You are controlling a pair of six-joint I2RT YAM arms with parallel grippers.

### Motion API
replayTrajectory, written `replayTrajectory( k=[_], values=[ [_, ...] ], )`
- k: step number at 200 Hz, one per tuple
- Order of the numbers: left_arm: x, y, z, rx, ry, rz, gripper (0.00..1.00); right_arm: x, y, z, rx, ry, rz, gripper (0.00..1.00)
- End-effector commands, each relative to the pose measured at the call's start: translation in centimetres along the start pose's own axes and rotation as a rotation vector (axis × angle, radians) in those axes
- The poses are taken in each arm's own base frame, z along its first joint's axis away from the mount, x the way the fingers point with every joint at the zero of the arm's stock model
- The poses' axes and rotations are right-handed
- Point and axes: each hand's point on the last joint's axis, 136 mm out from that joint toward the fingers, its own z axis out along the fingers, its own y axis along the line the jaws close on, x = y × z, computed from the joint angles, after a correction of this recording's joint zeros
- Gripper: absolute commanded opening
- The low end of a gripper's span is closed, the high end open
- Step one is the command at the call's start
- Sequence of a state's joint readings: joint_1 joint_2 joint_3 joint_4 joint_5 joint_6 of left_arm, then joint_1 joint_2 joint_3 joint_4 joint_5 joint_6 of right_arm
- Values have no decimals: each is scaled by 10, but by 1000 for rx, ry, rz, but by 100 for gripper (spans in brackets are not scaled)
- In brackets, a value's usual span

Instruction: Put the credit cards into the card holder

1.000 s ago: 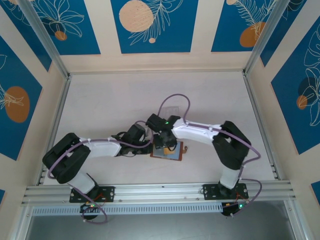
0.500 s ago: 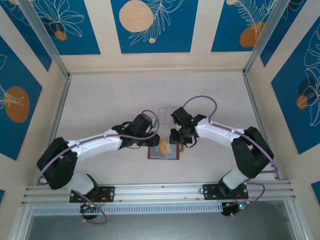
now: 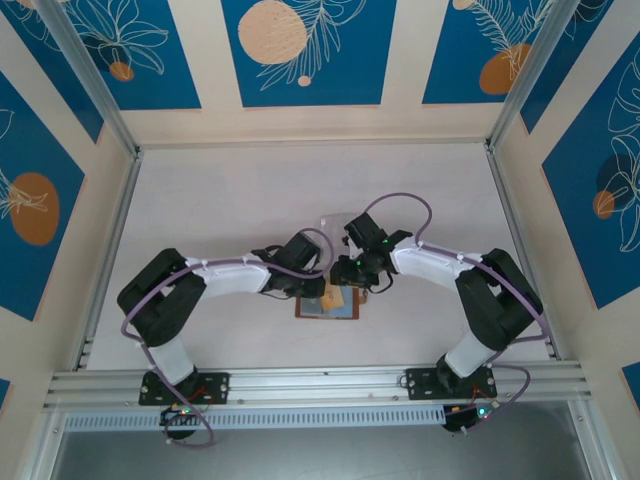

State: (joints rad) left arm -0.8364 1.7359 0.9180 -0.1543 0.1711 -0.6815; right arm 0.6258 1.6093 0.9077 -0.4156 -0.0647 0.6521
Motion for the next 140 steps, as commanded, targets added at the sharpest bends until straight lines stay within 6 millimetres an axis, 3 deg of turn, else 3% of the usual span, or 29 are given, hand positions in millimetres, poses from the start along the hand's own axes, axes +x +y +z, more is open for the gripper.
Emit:
replayTrajectory(
  k=[1, 37, 80, 108, 140],
  values=[
    [34, 41, 18, -133, 77, -52, 12, 8, -1, 14, -39, 54, -12, 43],
    [53, 59, 24, -164, 94, -95, 12, 11, 4, 29, -86, 97, -4, 42],
    [59, 67, 24, -184, 97, -99, 12, 15, 14, 18, -149, 80, -6, 23],
    [58, 67, 23, -183, 91, -98, 12, 19, 11, 10, -137, 71, -9, 18],
    [54, 57, 19, -143, 85, -88, 15, 21, 7, 5, -116, 63, -17, 0]
  ],
)
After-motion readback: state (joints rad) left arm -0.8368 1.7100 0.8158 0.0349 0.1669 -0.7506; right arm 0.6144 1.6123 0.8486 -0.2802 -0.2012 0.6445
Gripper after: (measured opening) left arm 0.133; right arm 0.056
